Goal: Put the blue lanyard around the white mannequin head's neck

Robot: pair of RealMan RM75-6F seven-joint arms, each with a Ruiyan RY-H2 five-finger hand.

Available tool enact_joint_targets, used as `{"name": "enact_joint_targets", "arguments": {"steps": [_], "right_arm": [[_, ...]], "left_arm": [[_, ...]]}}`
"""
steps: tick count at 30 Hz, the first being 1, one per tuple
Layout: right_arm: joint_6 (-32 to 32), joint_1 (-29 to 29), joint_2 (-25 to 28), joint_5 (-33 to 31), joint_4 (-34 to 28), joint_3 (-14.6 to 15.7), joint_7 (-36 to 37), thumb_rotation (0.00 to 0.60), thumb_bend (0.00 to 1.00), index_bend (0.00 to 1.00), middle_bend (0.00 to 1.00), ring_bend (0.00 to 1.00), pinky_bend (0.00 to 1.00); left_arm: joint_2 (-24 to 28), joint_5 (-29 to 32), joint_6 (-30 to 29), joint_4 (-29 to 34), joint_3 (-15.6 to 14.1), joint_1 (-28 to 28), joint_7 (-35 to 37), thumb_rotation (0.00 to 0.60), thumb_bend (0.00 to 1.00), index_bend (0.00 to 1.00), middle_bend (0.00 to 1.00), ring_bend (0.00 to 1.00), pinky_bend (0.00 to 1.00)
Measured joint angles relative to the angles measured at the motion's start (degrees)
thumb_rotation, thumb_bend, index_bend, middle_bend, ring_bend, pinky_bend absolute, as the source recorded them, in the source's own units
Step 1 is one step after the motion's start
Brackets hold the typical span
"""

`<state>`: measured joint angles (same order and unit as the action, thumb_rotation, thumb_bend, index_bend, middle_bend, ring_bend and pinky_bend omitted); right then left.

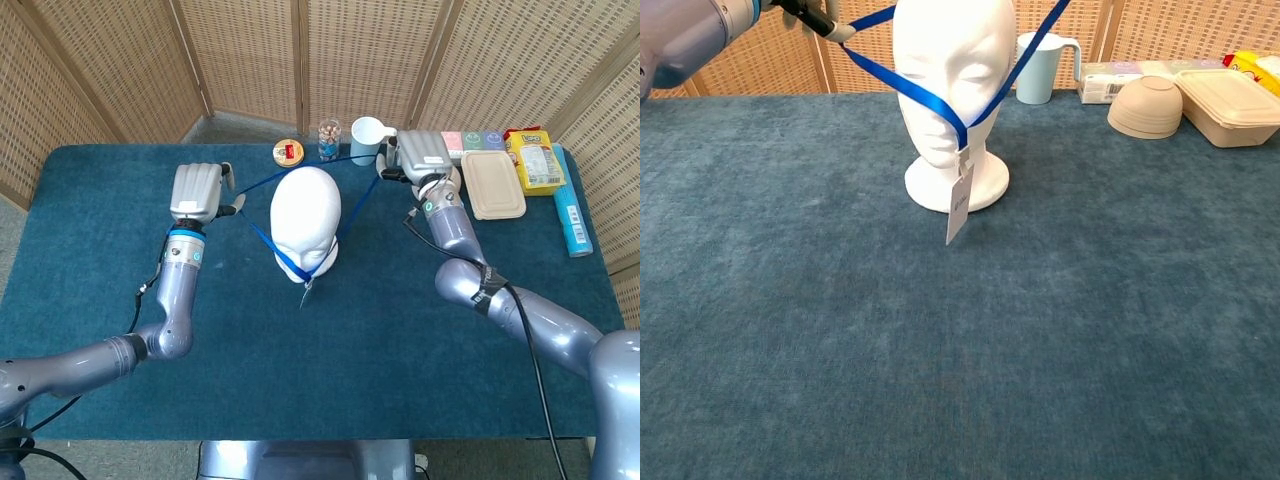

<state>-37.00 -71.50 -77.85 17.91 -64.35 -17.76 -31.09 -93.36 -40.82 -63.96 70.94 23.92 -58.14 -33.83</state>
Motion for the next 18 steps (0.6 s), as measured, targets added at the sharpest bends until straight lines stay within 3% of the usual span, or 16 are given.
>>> {"name": "enact_joint_targets", "arguments": {"steps": [3,10,15,18], "right_arm": [[0.27,-0.19,0.41,-0.62,-0.10,0.60,0.19,0.096,0.52,0.48,1.00,1.00,1.00],[0.05,-0.64,0.87,-1.88,-0.17,1.82,0.30,0.074,0.48,0.46,1.00,1.00,1.00],[-2.16,-0.37,1.52,-1.98,-1.32,1.95,0.72,0.061,0.45,0.45,1.00,1.00,1.00],[-4.22,0.49,2.25,-0.93,-3.05,1.03,2.60,0.061,0.44,0.45,0.99,1.00,1.00]], "left_arm": [[0.30,0.45,0.16,0.58,0.05,0.08,-0.45,0.427,0.25,0.53,0.58,0.56,0.77],[0.70,1.32,0.66,1.42,0.19,0.04,-1.11,0.425,0.23,0.48,0.48,0.47,0.68],[2.02,2.43,1.51,3.16,0.24,0.45,-1.31,0.430,0.20,0.37,0.38,0.34,0.47],[3.20,2.25,1.48,4.75,0.11,1.19,-0.69,0.429,0.20,0.34,0.37,0.33,0.44]]}}
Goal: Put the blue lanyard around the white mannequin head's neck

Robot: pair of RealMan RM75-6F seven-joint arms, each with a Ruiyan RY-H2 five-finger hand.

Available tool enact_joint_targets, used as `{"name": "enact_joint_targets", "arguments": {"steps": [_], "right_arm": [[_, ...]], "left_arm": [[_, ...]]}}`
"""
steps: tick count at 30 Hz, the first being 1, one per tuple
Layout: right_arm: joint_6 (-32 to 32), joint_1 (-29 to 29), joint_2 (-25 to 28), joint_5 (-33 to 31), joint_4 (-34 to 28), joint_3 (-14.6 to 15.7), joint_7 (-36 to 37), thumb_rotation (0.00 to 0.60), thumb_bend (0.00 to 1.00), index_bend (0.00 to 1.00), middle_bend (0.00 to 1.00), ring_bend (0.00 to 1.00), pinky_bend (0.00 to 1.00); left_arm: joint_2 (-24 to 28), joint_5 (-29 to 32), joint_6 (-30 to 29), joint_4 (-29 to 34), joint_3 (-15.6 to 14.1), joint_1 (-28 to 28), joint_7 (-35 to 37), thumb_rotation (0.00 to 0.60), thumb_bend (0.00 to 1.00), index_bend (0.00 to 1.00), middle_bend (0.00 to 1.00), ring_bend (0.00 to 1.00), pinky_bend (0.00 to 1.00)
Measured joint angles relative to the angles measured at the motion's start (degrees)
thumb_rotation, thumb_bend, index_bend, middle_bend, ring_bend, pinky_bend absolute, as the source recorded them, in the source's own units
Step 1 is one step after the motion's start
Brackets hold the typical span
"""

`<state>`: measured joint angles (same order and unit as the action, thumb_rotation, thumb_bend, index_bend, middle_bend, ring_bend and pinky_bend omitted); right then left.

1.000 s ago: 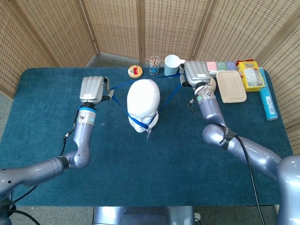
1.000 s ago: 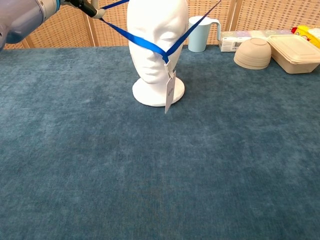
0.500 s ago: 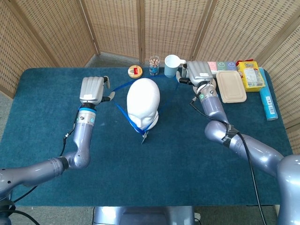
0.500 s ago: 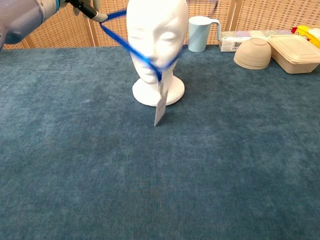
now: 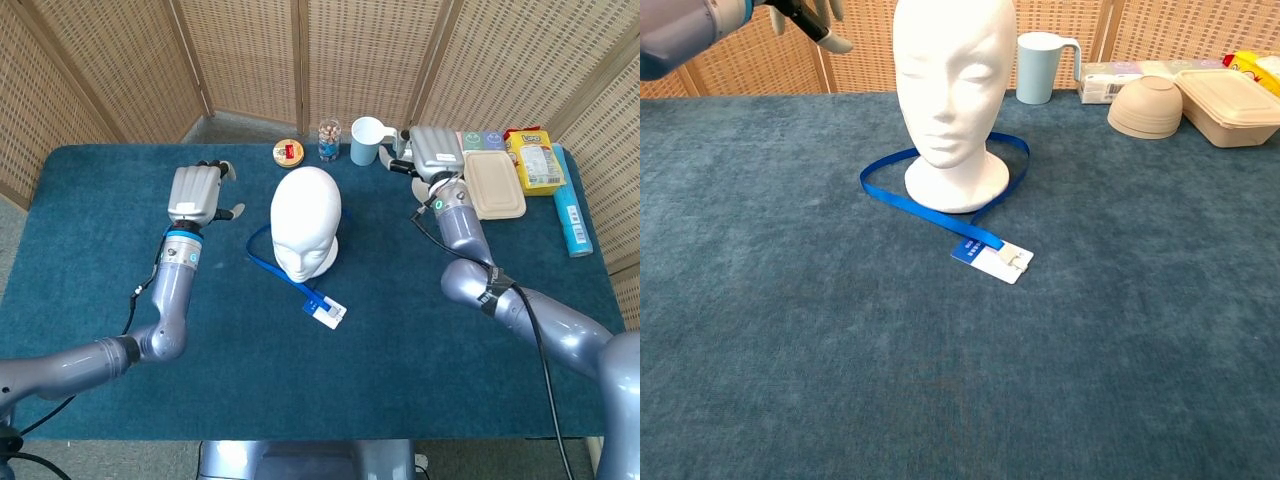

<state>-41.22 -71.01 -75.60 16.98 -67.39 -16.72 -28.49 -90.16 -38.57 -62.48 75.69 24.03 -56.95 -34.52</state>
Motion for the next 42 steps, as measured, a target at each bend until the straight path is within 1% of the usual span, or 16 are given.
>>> {"name": "enact_joint_targets", "arguments": {"steps": [5,11,15,21,24,27,31,34,38,42], "right_arm": [[-4.38,3.06,2.42,4.16,-5.55,-1.93,4.78,0.061,0.44,0.45,0.96,1.00,1.00],[-9.65,8.18,5.73,10.45,-13.47,-3.58,11.34,0.062,0.44,0.45,0.87,0.98,1.00],[-14.07,11.94,7.67,15.23,-18.03,-3.88,13.60,0.060,0.44,0.45,0.82,0.92,1.00],[-21.02,17.64,10.27,21.11,-25.31,-3.15,15.61,0.064,0.45,0.47,0.76,0.86,0.96],[-24.13,20.36,11.24,24.07,-28.69,-2.15,16.13,0.063,0.46,0.48,0.76,0.85,0.94],[-28.07,23.60,11.83,27.97,-32.08,-0.31,16.30,0.060,0.46,0.49,0.75,0.84,0.93],[-35.62,29.30,12.14,35.49,-36.13,3.72,15.38,0.061,0.46,0.49,0.75,0.83,0.92],[-39.66,33.19,12.11,39.75,-38.37,6.61,14.17,0.061,0.46,0.50,0.75,0.82,0.91],[-43.17,36.84,11.66,43.02,-39.86,9.17,12.36,0.059,0.46,0.50,0.75,0.82,0.91],[-46.40,40.75,11.29,45.88,-41.03,11.73,10.94,0.058,0.46,0.51,0.74,0.82,0.91]], "left_arm": [[2.82,-1.63,-0.85,4.33,-0.76,2.25,1.82,0.425,0.20,0.34,0.37,0.33,0.44],[8.45,-5.06,-2.13,11.77,-3.06,6.94,5.08,0.428,0.20,0.34,0.37,0.33,0.42],[13.38,-8.17,-2.49,16.65,-5.69,10.94,7.79,0.433,0.20,0.34,0.37,0.33,0.39],[18.70,-12.47,-2.95,20.92,-9.02,15.67,11.89,0.432,0.20,0.34,0.37,0.31,0.36],[21.31,-14.86,-3.46,22.66,-10.63,18.14,13.96,0.431,0.20,0.34,0.37,0.30,0.34],[24.54,-18.05,-4.05,24.50,-12.88,20.97,16.35,0.433,0.20,0.34,0.37,0.29,0.33],[28.09,-23.48,-4.88,25.96,-16.26,25.33,20.93,0.431,0.20,0.34,0.37,0.29,0.32],[29.23,-27.30,-5.95,26.10,-18.90,28.24,23.99,0.430,0.20,0.34,0.37,0.30,0.32],[29.52,-31.21,-8.55,25.24,-21.64,31.76,26.89,0.430,0.20,0.34,0.37,0.29,0.32],[29.25,-35.64,-13.56,23.74,-24.03,36.64,29.09,0.431,0.20,0.35,0.37,0.29,0.32]]}}
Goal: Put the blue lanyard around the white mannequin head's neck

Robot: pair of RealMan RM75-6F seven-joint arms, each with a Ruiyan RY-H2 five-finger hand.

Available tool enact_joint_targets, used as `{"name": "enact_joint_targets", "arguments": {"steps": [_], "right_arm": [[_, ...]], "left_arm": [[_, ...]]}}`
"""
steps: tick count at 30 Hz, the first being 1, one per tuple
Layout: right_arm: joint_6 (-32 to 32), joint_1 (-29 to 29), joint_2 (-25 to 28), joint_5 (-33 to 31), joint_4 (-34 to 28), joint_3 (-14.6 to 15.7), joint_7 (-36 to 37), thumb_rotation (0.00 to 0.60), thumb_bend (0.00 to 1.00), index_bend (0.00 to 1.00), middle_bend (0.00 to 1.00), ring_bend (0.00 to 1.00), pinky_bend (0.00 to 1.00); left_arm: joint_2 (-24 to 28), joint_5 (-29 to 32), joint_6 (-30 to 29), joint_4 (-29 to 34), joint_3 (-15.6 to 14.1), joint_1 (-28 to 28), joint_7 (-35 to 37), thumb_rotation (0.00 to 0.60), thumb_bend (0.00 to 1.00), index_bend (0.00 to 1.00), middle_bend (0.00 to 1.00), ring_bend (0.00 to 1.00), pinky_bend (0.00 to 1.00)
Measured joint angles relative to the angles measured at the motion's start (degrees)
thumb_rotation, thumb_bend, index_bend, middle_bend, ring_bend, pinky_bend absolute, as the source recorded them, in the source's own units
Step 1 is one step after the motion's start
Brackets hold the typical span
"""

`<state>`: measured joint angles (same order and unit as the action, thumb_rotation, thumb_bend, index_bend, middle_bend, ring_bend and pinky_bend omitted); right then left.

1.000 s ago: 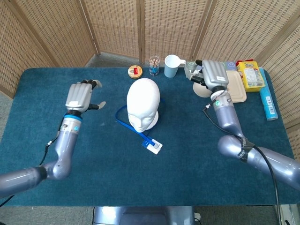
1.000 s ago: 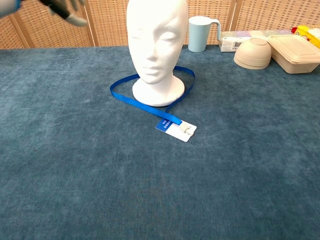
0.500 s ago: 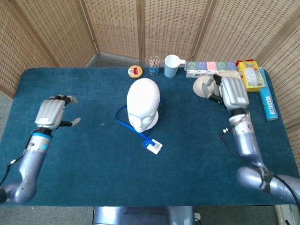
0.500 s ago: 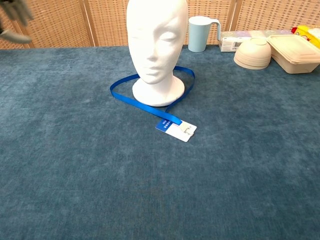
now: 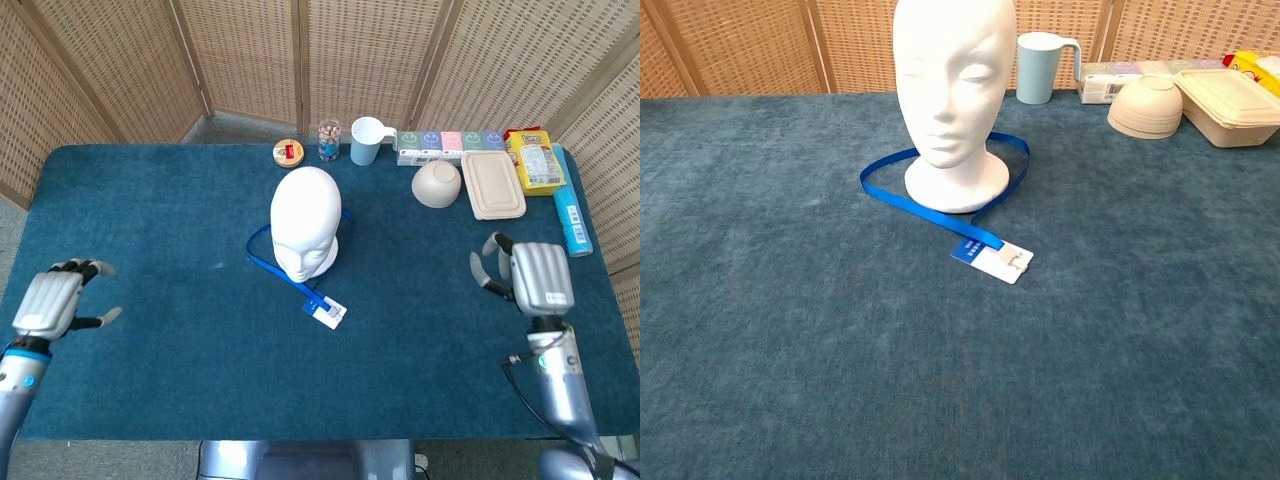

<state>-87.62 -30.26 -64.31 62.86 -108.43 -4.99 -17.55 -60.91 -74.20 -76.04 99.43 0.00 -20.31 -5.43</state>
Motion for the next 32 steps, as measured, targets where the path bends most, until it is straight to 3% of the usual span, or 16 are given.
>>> {"name": "enact_joint_targets", "arguments": {"steps": [7,13,25,32], "right_arm": [[-5.26,7.73,-0.31,5.22,-1.70,4.28,-2.35,0.062,0.46,0.51,0.74,0.81,0.91],[-7.32,11.90,-0.75,7.79,-2.04,6.23,-3.88,0.062,0.46,0.52,0.72,0.79,0.90],[-12.85,18.66,-2.30,11.79,-1.24,7.22,-6.43,0.062,0.46,0.53,0.72,0.79,0.89],[-12.86,20.73,-2.93,12.80,-0.34,6.67,-6.68,0.062,0.46,0.53,0.70,0.78,0.88]], "left_arm": [[-1.34,-7.15,-9.05,-3.62,-3.60,7.62,2.55,0.429,0.20,0.37,0.37,0.29,0.32],[-3.34,-10.95,-14.90,-6.12,-5.38,12.54,3.30,0.431,0.20,0.37,0.37,0.30,0.32],[-4.65,-12.26,-21.86,-7.03,-6.69,20.32,5.26,0.428,0.20,0.38,0.37,0.29,0.32],[-4.90,-12.71,-22.37,-6.73,-6.11,21.73,5.15,0.432,0.20,0.38,0.37,0.29,0.32]]}}
